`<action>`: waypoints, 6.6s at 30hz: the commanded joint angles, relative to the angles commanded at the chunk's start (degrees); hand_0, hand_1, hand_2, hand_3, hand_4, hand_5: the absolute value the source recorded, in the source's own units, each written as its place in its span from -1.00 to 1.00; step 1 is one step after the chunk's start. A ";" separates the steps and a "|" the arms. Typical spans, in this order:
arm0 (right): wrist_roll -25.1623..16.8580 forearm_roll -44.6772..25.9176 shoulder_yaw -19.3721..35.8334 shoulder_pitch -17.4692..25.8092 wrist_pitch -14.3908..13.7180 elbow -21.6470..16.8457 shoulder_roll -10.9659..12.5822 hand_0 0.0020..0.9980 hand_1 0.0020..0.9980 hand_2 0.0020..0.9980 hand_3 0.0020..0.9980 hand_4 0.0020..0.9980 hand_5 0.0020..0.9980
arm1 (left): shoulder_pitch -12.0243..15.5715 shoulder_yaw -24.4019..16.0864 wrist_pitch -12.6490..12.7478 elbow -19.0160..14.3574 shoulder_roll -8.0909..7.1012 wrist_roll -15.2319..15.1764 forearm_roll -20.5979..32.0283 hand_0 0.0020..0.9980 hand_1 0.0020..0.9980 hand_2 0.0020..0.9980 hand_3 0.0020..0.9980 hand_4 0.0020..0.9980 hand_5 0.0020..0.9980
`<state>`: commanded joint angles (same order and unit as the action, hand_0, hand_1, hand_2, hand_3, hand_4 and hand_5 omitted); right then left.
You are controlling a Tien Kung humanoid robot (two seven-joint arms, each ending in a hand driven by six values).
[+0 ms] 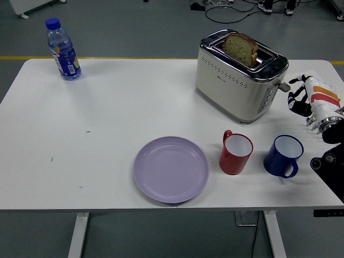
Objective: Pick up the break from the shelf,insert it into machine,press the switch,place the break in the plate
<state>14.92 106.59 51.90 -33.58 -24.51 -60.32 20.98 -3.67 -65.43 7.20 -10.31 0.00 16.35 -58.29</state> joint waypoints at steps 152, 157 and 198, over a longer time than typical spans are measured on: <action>-7.54 -14.57 -20.06 -37.10 -0.60 40.05 -20.98 -0.57 -0.31 -0.17 0.02 -0.01 -1.00 | -1.36 0.69 0.51 0.00 -0.80 0.31 -1.52 0.26 0.17 0.24 0.43 0.07 0.96; -8.03 -14.08 -18.93 -37.16 -2.51 38.61 -20.98 -0.56 -0.33 -0.20 -0.01 -0.01 -1.00 | -1.31 0.83 0.50 0.00 -0.81 0.30 -1.21 0.26 0.17 0.24 0.43 0.07 0.96; 2.92 -41.86 -20.32 -26.61 -0.17 -19.35 -4.85 -0.57 -0.44 -0.23 -0.04 -0.12 -1.00 | -0.53 0.40 0.28 0.00 -0.39 0.14 -0.60 0.26 0.16 0.24 0.43 0.06 0.96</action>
<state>17.84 64.73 31.58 -60.18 -24.69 -79.67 16.13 -4.20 -65.03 7.48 -10.31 -0.39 16.50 -58.88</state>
